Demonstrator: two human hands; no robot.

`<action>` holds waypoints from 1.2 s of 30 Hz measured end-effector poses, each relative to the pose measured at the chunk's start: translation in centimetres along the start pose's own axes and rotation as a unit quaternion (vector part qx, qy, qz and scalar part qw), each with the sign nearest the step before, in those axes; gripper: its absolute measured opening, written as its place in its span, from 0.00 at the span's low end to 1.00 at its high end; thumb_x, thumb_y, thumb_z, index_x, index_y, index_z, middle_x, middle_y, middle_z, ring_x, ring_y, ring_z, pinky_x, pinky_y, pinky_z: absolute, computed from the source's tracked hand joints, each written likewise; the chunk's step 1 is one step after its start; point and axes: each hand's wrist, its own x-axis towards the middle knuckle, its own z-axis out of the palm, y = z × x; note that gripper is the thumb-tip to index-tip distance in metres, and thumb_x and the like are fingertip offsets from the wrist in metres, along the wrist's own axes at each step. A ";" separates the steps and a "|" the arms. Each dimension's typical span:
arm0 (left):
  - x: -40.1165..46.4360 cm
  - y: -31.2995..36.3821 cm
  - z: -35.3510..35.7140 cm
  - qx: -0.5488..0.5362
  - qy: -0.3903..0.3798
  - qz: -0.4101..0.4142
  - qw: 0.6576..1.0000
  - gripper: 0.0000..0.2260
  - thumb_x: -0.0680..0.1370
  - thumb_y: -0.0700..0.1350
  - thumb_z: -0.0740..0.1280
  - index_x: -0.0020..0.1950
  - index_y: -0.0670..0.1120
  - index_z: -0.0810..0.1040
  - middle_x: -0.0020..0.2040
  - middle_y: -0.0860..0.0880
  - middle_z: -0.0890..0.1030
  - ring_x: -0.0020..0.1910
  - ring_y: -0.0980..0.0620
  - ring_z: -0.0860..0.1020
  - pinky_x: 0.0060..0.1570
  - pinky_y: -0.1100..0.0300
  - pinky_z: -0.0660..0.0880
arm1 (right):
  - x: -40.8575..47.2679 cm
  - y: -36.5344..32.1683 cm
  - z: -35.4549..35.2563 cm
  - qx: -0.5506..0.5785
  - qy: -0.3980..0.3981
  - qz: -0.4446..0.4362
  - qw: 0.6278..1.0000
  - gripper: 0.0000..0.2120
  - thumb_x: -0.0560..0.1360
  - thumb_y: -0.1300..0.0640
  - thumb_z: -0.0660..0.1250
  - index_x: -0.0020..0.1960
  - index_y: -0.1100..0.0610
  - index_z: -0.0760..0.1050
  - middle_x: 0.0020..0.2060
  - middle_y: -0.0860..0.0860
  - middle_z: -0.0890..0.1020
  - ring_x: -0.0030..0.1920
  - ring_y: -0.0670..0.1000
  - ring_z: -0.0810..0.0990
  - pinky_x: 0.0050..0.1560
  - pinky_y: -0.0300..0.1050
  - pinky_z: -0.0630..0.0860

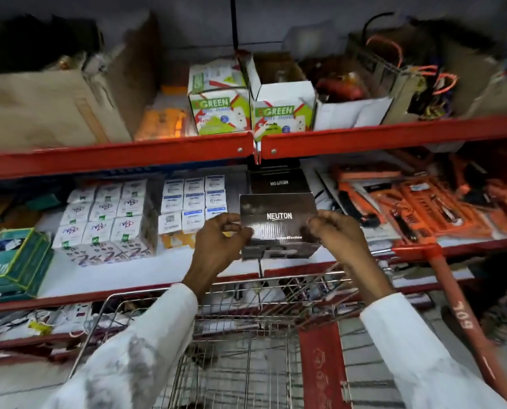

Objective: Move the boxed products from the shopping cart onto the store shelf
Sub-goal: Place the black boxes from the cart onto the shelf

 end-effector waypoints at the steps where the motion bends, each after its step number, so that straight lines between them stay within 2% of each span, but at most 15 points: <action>1: 0.7 -0.4 1.0 -0.001 -0.005 -0.005 1.000 0.08 0.74 0.41 0.73 0.51 0.50 0.81 0.47 0.46 0.84 0.50 0.43 0.85 0.51 0.41 0.83 | 0.9 0.7 -0.1 -0.010 0.000 0.002 1.000 0.13 0.73 0.51 0.68 0.54 0.56 0.82 0.51 0.52 0.86 0.55 0.54 0.83 0.57 0.48 0.77; 3: 2.2 -1.3 2.7 -0.014 -0.014 -0.029 0.999 0.09 0.74 0.39 0.73 0.52 0.49 0.80 0.47 0.44 0.85 0.53 0.41 0.84 0.56 0.41 0.82 | 2.6 2.0 0.0 -0.023 0.004 0.017 1.000 0.15 0.73 0.51 0.68 0.57 0.55 0.82 0.55 0.50 0.84 0.58 0.53 0.81 0.53 0.43 0.72; 5: 3.4 -2.3 4.0 -0.035 -0.023 -0.064 0.997 0.14 0.74 0.36 0.73 0.58 0.43 0.80 0.47 0.43 0.83 0.51 0.41 0.84 0.57 0.42 0.82 | 4.2 2.9 0.2 -0.034 0.006 0.039 0.999 0.17 0.73 0.50 0.68 0.59 0.56 0.81 0.57 0.49 0.84 0.60 0.52 0.80 0.52 0.40 0.70; 7: 4.4 -3.2 5.0 -0.040 -0.026 -0.077 0.996 0.16 0.74 0.35 0.73 0.61 0.40 0.79 0.45 0.46 0.81 0.47 0.45 0.82 0.56 0.45 0.81 | 5.7 3.9 0.4 -0.045 0.001 0.034 0.998 0.11 0.73 0.51 0.68 0.52 0.53 0.83 0.50 0.48 0.86 0.55 0.52 0.83 0.49 0.41 0.74; 9: 4.9 -3.7 5.7 -0.040 -0.030 -0.081 0.995 0.17 0.74 0.34 0.72 0.61 0.41 0.78 0.47 0.44 0.81 0.49 0.45 0.81 0.53 0.48 0.80 | 6.7 4.7 0.6 -0.062 -0.005 0.015 0.998 0.07 0.74 0.52 0.67 0.48 0.52 0.83 0.46 0.49 0.86 0.51 0.53 0.84 0.52 0.45 0.77; 13: 5.5 -4.5 6.4 -0.050 -0.038 -0.086 0.994 0.20 0.75 0.36 0.73 0.65 0.44 0.76 0.58 0.38 0.83 0.54 0.41 0.82 0.44 0.54 0.79 | 7.9 6.0 0.9 -0.082 0.012 0.000 0.997 0.15 0.74 0.56 0.69 0.60 0.56 0.81 0.55 0.51 0.85 0.51 0.49 0.82 0.55 0.41 0.74; 18: 5.5 -5.3 6.8 -0.052 -0.025 -0.075 0.996 0.20 0.75 0.35 0.72 0.67 0.44 0.75 0.60 0.37 0.83 0.59 0.37 0.81 0.54 0.45 0.80 | 8.3 7.1 0.9 -0.070 0.017 -0.008 0.997 0.19 0.75 0.66 0.67 0.65 0.58 0.78 0.59 0.54 0.83 0.52 0.47 0.79 0.48 0.33 0.71; 21: 5.4 -5.3 7.0 -0.056 -0.020 -0.069 0.996 0.20 0.76 0.36 0.72 0.67 0.44 0.75 0.60 0.37 0.83 0.60 0.37 0.81 0.59 0.40 0.80 | 8.3 7.4 0.8 -0.044 0.013 -0.004 0.999 0.20 0.75 0.69 0.66 0.66 0.58 0.77 0.60 0.55 0.82 0.48 0.51 0.82 0.49 0.37 0.74; 23: 5.4 -5.3 7.0 -0.054 -0.018 -0.066 0.996 0.20 0.76 0.36 0.73 0.67 0.45 0.75 0.60 0.38 0.83 0.60 0.38 0.81 0.59 0.38 0.80 | 8.4 7.5 0.8 -0.040 0.014 -0.001 0.999 0.20 0.75 0.69 0.66 0.66 0.57 0.76 0.61 0.54 0.82 0.45 0.51 0.83 0.47 0.37 0.74; 27: 5.4 -5.4 7.0 -0.040 -0.019 -0.064 0.997 0.20 0.76 0.38 0.73 0.67 0.46 0.75 0.61 0.39 0.83 0.61 0.38 0.81 0.59 0.38 0.80 | 8.4 7.6 0.8 -0.048 0.017 0.000 0.999 0.21 0.75 0.69 0.65 0.67 0.57 0.76 0.62 0.52 0.81 0.39 0.46 0.82 0.37 0.25 0.73; 28: 5.4 -5.4 7.0 -0.036 -0.021 -0.067 0.997 0.21 0.76 0.39 0.73 0.68 0.47 0.74 0.61 0.40 0.83 0.61 0.38 0.81 0.60 0.39 0.79 | 8.2 7.4 0.8 -0.045 0.015 0.004 0.999 0.22 0.75 0.69 0.65 0.68 0.57 0.75 0.63 0.53 0.80 0.40 0.48 0.83 0.36 0.26 0.74; 30: 5.3 -5.2 6.8 -0.028 -0.024 -0.071 0.997 0.23 0.76 0.42 0.73 0.70 0.48 0.73 0.63 0.41 0.82 0.62 0.39 0.80 0.62 0.39 0.78 | 7.6 6.9 0.7 -0.044 0.021 0.010 0.999 0.22 0.76 0.66 0.66 0.69 0.57 0.74 0.65 0.54 0.79 0.51 0.55 0.84 0.44 0.30 0.75; 32: 5.0 -5.1 6.2 -0.027 -0.016 -0.075 0.997 0.25 0.75 0.45 0.74 0.71 0.48 0.72 0.65 0.42 0.80 0.63 0.40 0.80 0.63 0.40 0.78 | 6.5 5.9 0.8 -0.067 0.067 -0.018 0.995 0.22 0.75 0.63 0.68 0.69 0.58 0.74 0.66 0.55 0.78 0.62 0.54 0.79 0.58 0.36 0.71; 34: 4.4 -5.5 4.9 -0.038 0.021 -0.082 0.996 0.23 0.75 0.47 0.75 0.69 0.48 0.75 0.64 0.43 0.81 0.59 0.40 0.82 0.59 0.40 0.80 | 5.0 4.5 1.3 -0.078 0.135 -0.088 0.984 0.20 0.75 0.62 0.69 0.67 0.57 0.76 0.62 0.55 0.79 0.60 0.53 0.78 0.61 0.37 0.69; 36: 3.4 -6.8 2.8 -0.080 0.077 -0.092 0.990 0.18 0.75 0.46 0.75 0.63 0.46 0.78 0.59 0.41 0.84 0.52 0.39 0.84 0.53 0.42 0.83 | 2.9 2.9 2.2 -0.063 0.183 -0.161 0.968 0.18 0.74 0.62 0.67 0.63 0.54 0.78 0.56 0.52 0.79 0.53 0.49 0.78 0.57 0.35 0.70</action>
